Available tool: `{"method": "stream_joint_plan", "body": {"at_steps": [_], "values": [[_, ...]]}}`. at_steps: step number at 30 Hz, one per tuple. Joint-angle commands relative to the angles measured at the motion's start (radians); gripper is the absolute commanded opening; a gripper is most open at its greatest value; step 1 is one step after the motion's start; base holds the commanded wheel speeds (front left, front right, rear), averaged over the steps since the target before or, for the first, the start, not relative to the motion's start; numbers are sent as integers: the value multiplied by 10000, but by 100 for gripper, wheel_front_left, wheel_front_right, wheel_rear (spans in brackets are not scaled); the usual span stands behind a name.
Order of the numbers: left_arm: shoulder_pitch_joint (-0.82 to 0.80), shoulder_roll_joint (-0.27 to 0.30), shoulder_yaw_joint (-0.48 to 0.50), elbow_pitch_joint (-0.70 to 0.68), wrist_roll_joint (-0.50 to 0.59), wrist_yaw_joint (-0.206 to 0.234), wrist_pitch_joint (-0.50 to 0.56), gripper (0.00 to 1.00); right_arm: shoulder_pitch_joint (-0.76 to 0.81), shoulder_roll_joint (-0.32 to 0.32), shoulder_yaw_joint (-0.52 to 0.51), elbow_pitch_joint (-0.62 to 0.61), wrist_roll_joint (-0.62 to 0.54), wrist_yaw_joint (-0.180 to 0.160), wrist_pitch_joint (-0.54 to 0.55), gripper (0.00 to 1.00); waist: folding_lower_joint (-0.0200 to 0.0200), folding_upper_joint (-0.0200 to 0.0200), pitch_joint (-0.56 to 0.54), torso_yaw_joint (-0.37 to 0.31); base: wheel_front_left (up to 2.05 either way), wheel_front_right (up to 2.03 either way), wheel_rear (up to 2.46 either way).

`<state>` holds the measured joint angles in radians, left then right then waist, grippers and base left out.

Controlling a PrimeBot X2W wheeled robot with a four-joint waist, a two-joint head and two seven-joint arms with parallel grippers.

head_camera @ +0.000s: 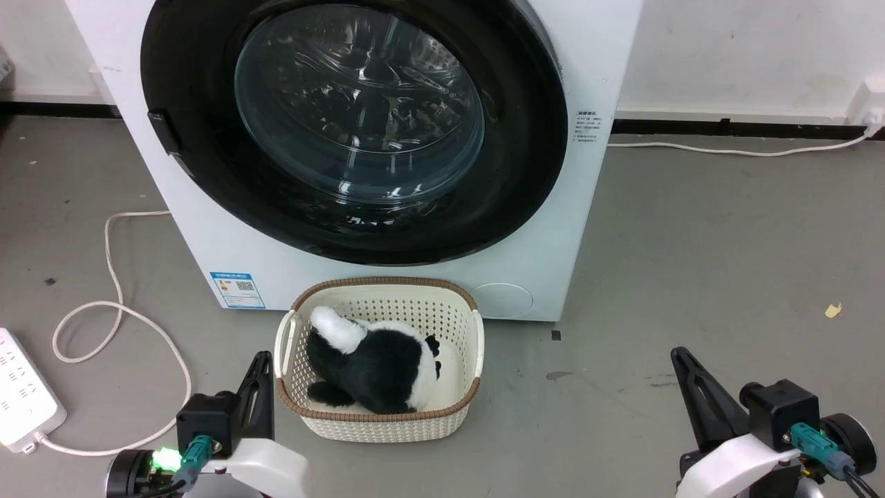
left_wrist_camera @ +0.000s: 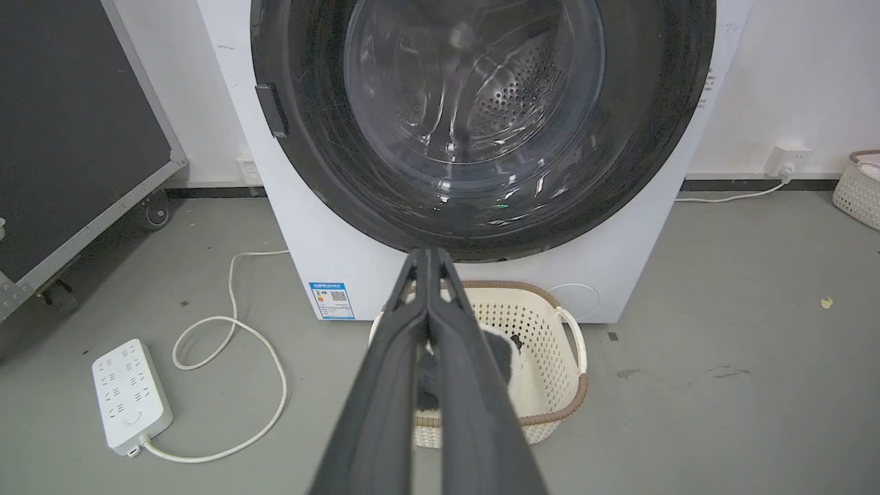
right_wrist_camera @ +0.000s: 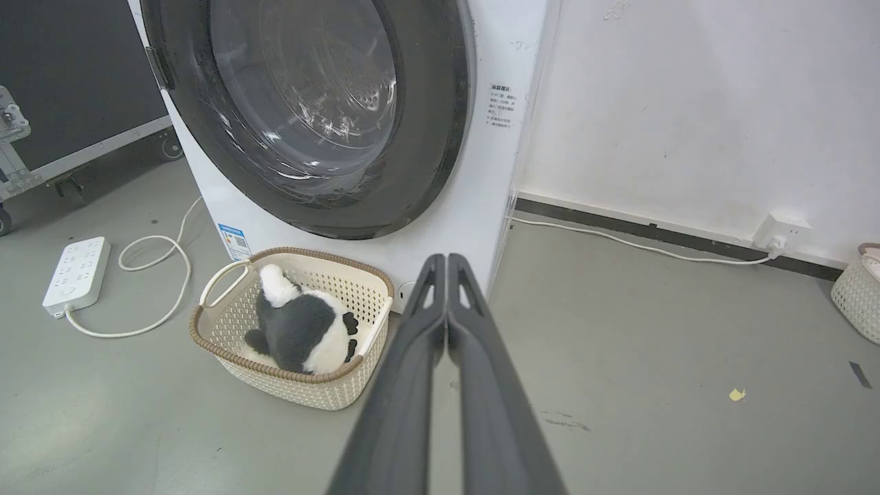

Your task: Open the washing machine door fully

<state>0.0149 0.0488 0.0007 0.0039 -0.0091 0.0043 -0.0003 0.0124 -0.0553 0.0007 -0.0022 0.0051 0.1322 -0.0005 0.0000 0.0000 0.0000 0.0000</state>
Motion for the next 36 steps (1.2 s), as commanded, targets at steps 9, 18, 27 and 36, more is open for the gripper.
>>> {"method": "stream_joint_plan", "body": {"at_steps": [9, 18, 27, 36], "values": [[8, 0, -4, 7, -14, 12, -5, 100, 4, -2, 4, -1, 8, 0, -6, 100, 0, 0, 1, 0, 0, 0, 0], [-14, 1, -131, 19, -29, 94, -193, 100, -8, 0, -23, 40, 153, -1, -194, 100, 0, 0, 26, 3, 0, 0, 0], [-137, 2, -342, -17, -46, 218, -401, 100, -122, -11, -139, 22, 365, -2, -403, 100, 0, 0, 238, 106, 0, 0, 0], [-387, 3, -515, -124, -35, 382, -589, 100, -654, -450, -137, -60, 722, -3, -591, 100, 0, 0, 709, 267, 0, 0, 0]]}}
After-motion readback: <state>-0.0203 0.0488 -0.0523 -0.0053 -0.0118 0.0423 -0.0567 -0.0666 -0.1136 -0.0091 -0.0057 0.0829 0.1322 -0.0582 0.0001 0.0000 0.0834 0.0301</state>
